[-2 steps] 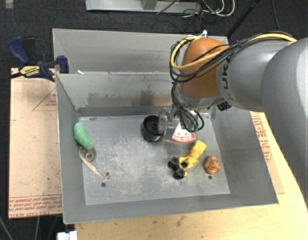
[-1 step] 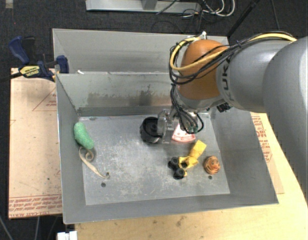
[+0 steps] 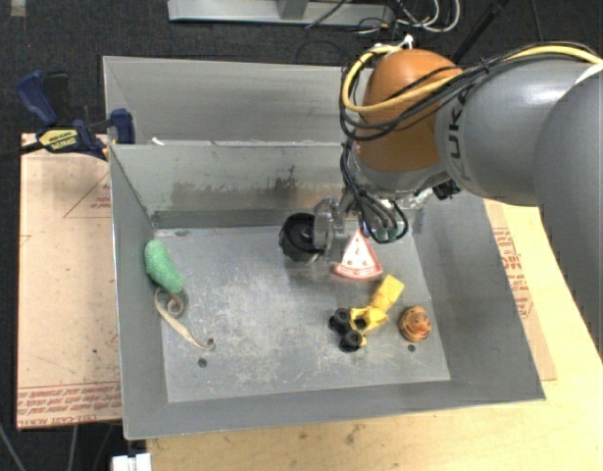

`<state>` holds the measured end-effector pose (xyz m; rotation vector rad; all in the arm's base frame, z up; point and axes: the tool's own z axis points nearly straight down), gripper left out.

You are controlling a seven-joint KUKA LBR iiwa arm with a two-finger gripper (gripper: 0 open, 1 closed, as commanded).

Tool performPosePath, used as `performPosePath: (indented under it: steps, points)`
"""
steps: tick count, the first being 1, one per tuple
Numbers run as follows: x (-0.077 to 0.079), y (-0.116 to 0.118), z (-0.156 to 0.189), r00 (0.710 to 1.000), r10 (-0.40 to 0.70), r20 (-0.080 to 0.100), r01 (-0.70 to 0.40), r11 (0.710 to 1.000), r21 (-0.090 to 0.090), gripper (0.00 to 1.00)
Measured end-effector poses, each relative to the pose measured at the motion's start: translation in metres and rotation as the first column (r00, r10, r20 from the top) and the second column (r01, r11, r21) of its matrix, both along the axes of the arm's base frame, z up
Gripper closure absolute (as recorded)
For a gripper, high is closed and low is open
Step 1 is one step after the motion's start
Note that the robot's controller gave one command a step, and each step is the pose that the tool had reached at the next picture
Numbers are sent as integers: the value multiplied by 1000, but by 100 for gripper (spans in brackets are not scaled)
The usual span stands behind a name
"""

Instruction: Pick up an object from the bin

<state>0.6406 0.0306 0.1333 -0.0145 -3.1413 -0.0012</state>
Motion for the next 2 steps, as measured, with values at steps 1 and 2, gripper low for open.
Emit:
performPosePath:
  steps: [1, 2]
  points:
    - [-15, -6, 38, 1000, -11, 1, 11, 1000, 0, 100]
    - [-17, -3, 77, 1000, 9, -2, -9, 1000, 0, 100]
